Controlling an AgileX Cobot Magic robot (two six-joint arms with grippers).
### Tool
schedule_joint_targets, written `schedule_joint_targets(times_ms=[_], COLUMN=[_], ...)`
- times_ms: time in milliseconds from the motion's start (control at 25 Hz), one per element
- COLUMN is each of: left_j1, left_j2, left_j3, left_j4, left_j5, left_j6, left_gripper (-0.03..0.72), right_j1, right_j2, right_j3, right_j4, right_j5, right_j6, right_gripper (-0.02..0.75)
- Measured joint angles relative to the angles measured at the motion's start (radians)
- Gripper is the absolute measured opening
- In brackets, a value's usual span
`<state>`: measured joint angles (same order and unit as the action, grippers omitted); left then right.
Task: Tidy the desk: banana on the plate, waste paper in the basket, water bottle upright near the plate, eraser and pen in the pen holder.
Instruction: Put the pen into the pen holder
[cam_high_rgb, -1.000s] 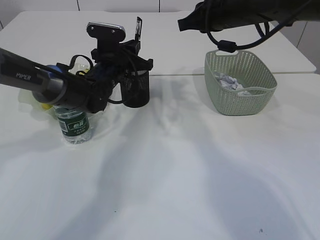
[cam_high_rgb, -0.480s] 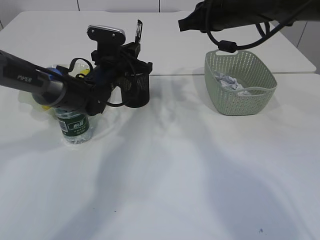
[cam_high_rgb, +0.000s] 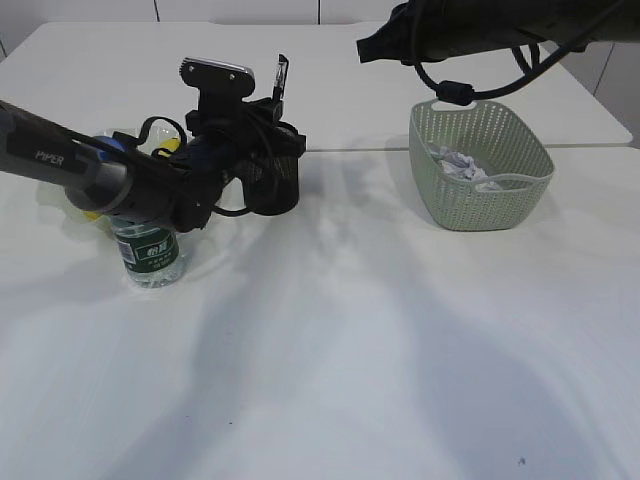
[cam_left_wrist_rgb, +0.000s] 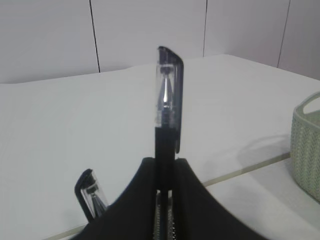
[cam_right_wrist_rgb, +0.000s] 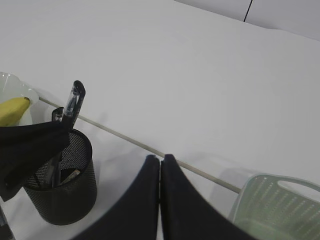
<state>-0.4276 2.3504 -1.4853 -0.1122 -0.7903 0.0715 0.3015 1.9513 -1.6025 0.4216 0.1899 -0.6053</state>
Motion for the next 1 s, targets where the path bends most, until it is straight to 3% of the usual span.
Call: schedule_joint_targets(times_ms=[760, 1000], left_j1=[0.000, 0.000], left_j2=[0.000, 0.000], left_j3=[0.000, 0.000], left_j4=[0.081, 0.080], left_j5=[0.049, 0.049], left_j6=[-0.005, -0.005], left_gripper=[0.033, 0.071], right_j1=[0.000, 0.000], right_j2=[0.000, 0.000], right_j3=[0.000, 0.000], right_j4=[0.000, 0.000], right_j5=[0.000, 0.000], right_j6=[0.000, 0.000], right_gripper=[-0.016, -0.016])
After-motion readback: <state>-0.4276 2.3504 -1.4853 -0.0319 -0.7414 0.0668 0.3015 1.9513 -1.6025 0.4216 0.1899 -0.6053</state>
